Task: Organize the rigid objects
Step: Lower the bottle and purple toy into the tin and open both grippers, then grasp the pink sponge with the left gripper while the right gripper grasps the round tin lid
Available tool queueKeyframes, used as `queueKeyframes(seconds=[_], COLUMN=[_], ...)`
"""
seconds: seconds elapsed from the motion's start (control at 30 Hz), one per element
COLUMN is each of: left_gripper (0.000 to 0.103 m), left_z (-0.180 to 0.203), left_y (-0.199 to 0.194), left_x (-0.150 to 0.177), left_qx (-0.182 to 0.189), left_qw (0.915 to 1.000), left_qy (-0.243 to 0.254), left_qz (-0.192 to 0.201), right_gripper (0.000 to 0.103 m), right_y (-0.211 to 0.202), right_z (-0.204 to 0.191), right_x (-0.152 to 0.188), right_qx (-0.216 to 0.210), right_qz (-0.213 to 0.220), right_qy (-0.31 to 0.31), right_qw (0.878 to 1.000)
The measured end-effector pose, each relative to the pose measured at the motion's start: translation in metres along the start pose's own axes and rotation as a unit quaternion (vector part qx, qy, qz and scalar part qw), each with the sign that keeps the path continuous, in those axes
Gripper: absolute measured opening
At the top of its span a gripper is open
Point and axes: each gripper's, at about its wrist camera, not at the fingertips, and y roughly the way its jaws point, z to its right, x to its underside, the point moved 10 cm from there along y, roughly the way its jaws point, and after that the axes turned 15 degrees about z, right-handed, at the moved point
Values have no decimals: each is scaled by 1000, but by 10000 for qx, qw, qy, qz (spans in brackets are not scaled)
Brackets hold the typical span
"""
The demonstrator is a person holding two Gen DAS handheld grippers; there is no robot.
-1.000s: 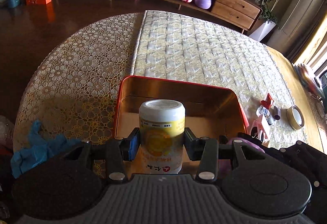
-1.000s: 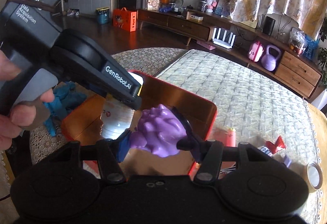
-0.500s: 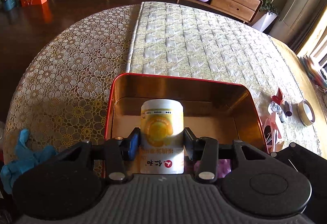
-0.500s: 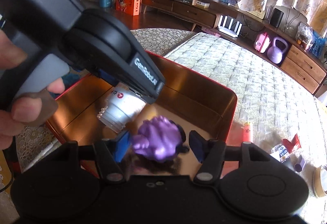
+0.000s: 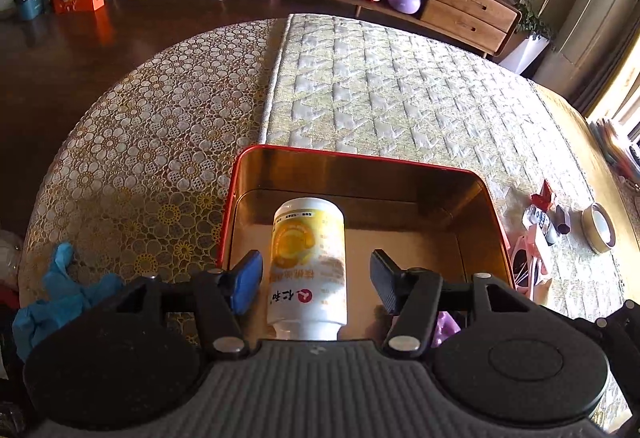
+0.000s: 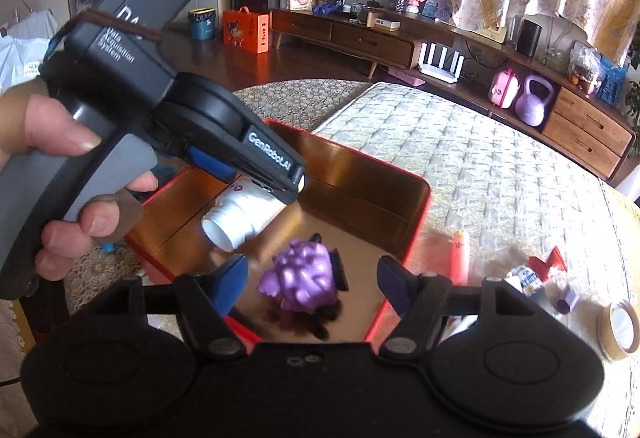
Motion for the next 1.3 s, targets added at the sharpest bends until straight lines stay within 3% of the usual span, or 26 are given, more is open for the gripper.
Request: queueKeyframes(seconds=[0.2, 0.3, 0.43, 0.83, 1.3], left_gripper=[59, 67, 69, 80, 81], left_z=[11, 22, 39, 98, 168], left_y=[-18, -29, -42, -60, -38], left_x=[-3, -4, -4, 5, 18], left_qx=[62, 133, 253, 573, 757], left_qw=[9999, 9997, 9991, 9965, 9929], left_qy=[37, 78, 169, 496, 887], left_qz=[133, 214, 298, 361, 241], right_gripper=[76, 83, 86, 103, 103], right_y=[-37, -59, -86, -146, -172], right_z=[18, 28, 49, 133, 230], right_x=[-10, -11, -10, 21, 68], right_qx=[49, 128, 264, 1058, 1896], right_qz=[156, 255, 379, 485, 259], right_qy=[375, 521, 707, 1312, 1453], right_qw=[9992, 9982, 9964, 9845, 9707])
